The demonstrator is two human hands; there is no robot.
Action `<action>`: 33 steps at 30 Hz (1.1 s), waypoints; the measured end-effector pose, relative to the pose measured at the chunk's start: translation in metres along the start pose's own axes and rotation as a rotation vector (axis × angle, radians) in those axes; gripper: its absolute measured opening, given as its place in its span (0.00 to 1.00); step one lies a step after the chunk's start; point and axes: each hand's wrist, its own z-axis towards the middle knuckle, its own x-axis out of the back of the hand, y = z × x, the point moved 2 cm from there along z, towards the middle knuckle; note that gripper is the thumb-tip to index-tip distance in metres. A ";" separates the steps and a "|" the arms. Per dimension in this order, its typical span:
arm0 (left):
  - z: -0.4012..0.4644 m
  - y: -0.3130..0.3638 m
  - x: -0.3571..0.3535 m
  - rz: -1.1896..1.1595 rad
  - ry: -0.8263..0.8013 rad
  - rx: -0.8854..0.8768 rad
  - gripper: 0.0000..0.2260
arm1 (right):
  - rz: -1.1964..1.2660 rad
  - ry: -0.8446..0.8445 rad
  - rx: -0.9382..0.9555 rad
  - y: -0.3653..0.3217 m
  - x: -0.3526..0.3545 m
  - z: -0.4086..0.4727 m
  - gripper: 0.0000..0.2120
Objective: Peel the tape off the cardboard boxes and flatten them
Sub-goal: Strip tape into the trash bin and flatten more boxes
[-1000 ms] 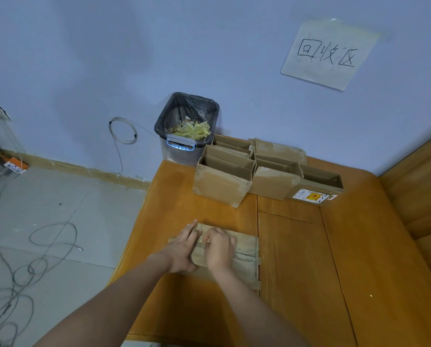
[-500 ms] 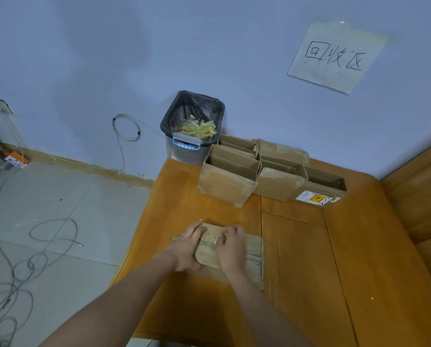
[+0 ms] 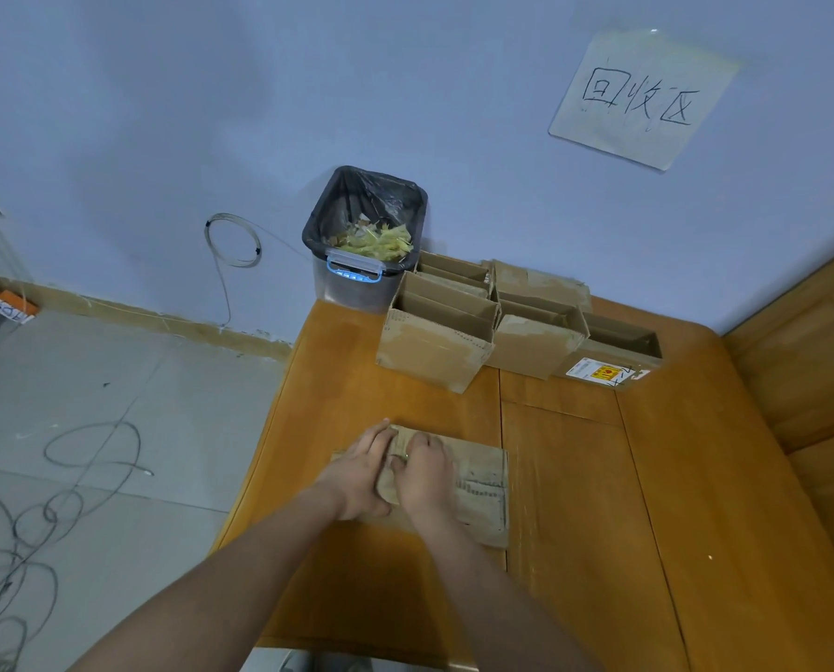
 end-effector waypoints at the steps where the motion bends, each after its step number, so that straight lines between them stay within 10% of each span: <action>1: 0.000 0.000 0.000 0.000 -0.001 -0.001 0.49 | 0.001 0.007 -0.006 0.000 0.002 0.000 0.12; 17: 0.001 -0.004 0.000 0.004 -0.017 -0.026 0.49 | 0.331 -0.035 -0.242 0.020 0.005 0.007 0.02; 23: 0.002 -0.005 0.002 0.000 -0.020 -0.039 0.49 | 0.316 -0.091 -0.419 0.041 0.010 0.015 0.18; 28: 0.001 -0.003 0.003 0.018 -0.014 -0.034 0.50 | 0.471 -0.037 -0.218 0.035 0.005 0.013 0.11; 33: 0.003 0.001 0.004 0.074 -0.021 -0.021 0.50 | 0.266 0.057 0.384 0.031 0.007 0.002 0.18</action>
